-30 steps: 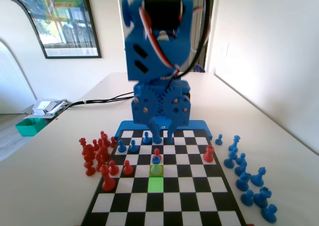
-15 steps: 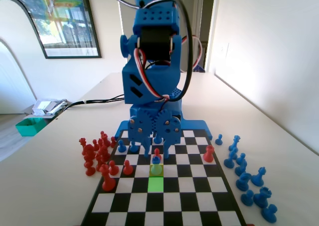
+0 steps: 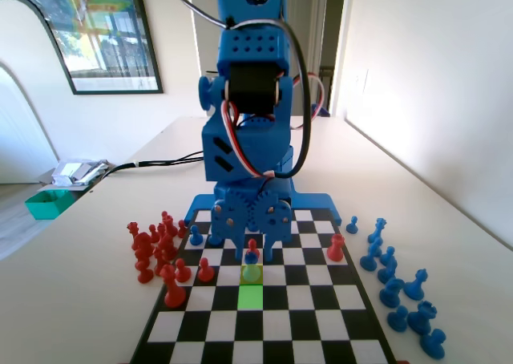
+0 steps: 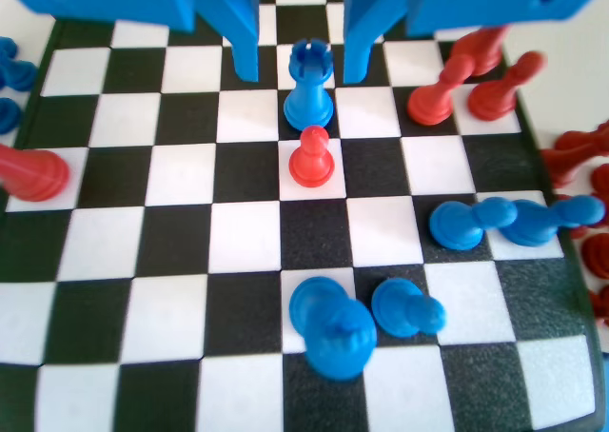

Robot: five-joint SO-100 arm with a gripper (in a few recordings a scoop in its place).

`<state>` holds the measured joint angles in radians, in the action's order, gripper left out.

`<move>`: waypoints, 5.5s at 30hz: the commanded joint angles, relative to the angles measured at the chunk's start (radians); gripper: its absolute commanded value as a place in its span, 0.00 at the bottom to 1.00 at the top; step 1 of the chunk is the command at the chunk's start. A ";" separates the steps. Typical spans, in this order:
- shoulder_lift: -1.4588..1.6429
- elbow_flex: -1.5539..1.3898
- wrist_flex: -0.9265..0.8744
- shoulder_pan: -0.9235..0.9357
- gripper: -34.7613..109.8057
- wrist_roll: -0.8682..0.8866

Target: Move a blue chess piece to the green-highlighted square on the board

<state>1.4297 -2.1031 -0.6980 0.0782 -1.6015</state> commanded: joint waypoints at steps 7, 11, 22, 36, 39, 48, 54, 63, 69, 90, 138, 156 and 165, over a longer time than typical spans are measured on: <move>0.000 0.023 0.020 0.017 0.34 -0.015; -0.014 0.038 0.020 0.023 0.34 -0.018; -0.018 0.032 0.021 0.032 0.33 -0.037; -0.025 0.077 0.023 0.029 0.32 -0.014; -0.028 0.078 0.023 0.028 0.32 -0.015; -0.031 0.064 0.025 0.028 0.31 -0.035; -0.032 0.060 0.026 0.031 0.31 -0.046; -0.043 0.058 0.029 0.029 0.25 -0.075; -0.044 0.067 0.026 0.029 0.25 -0.071; -0.138 0.333 -0.146 0.014 0.25 0.032; -0.003 0.387 -0.275 -0.032 0.33 0.077; 0.518 0.488 -0.752 -0.009 0.25 -0.075; 0.877 0.380 -0.948 -0.002 0.25 -0.204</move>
<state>2.1184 -1.6935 -1.5923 0.0675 -1.7641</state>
